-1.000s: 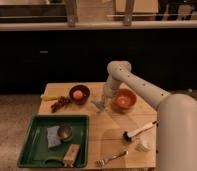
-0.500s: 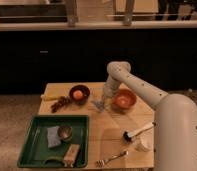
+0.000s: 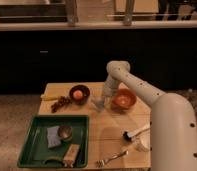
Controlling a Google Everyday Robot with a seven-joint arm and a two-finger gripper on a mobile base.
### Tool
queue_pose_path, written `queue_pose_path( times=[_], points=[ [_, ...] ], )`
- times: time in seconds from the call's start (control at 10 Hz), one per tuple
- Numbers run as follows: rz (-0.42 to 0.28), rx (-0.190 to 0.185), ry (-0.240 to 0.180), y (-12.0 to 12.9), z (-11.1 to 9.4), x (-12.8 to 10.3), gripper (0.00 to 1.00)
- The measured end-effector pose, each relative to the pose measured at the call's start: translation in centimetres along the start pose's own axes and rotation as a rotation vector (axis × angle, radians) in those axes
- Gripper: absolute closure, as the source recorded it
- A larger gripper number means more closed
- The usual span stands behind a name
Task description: Place towel in table surface
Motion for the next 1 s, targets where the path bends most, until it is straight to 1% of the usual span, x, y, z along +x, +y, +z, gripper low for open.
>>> queue_pose_path(
  times=[0.1, 0.2, 0.3, 0.4, 0.5, 0.6, 1.0],
  points=[
    [0.001, 0.002, 0.0, -0.1, -0.1, 0.1, 0.56],
    [-0.001, 0.0, 0.0, -0.2, 0.0, 0.2, 0.56],
    [-0.003, 0.0, 0.0, -0.3, 0.0, 0.2, 0.6],
    [-0.005, 0.001, -0.001, -0.5, 0.1, 0.4, 0.6],
    [-0.008, 0.001, -0.001, -0.7, 0.1, 0.3, 0.53],
    [-0.009, 0.002, -0.001, -0.8, 0.1, 0.4, 0.49],
    [-0.013, 0.005, 0.0, -1.3, 0.0, 0.9, 0.41]
  ],
)
